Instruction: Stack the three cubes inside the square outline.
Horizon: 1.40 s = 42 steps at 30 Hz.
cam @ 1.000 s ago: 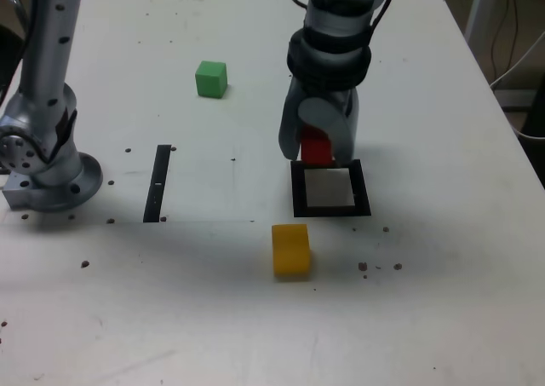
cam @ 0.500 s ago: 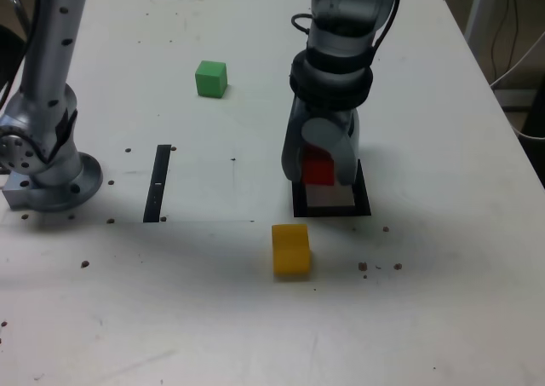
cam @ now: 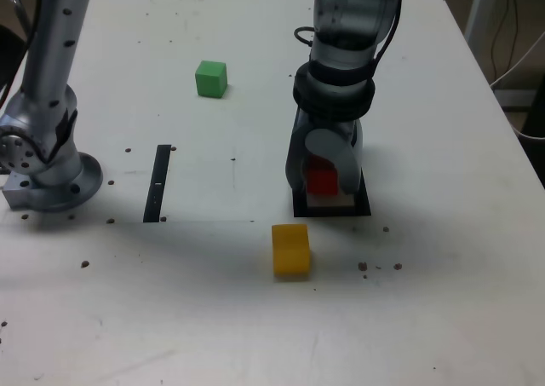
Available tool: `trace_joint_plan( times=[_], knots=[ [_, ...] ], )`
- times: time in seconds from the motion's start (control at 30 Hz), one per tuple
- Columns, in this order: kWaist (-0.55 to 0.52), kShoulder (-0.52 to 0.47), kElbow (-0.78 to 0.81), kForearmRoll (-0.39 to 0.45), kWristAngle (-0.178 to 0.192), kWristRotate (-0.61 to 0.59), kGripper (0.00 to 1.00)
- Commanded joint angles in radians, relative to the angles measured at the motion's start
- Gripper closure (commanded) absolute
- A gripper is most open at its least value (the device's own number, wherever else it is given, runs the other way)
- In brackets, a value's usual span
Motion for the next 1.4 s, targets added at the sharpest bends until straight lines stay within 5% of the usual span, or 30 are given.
trace_joint_plan(
  times=[0.0, 0.13, 0.23, 1.1, 1.37],
  knots=[
    [0.0, 0.001, 0.005, -0.009, -0.001, 0.004, 0.33],
    [0.0, 0.001, 0.012, -0.025, 0.0, 0.011, 0.09],
    [0.0, 0.0, 0.015, -0.028, 0.004, 0.014, 0.01],
    [0.073, -0.203, 0.154, -0.037, 0.015, 0.029, 0.01],
    [0.014, -0.318, 0.202, 0.032, -0.03, -0.055, 0.01]
  ],
)
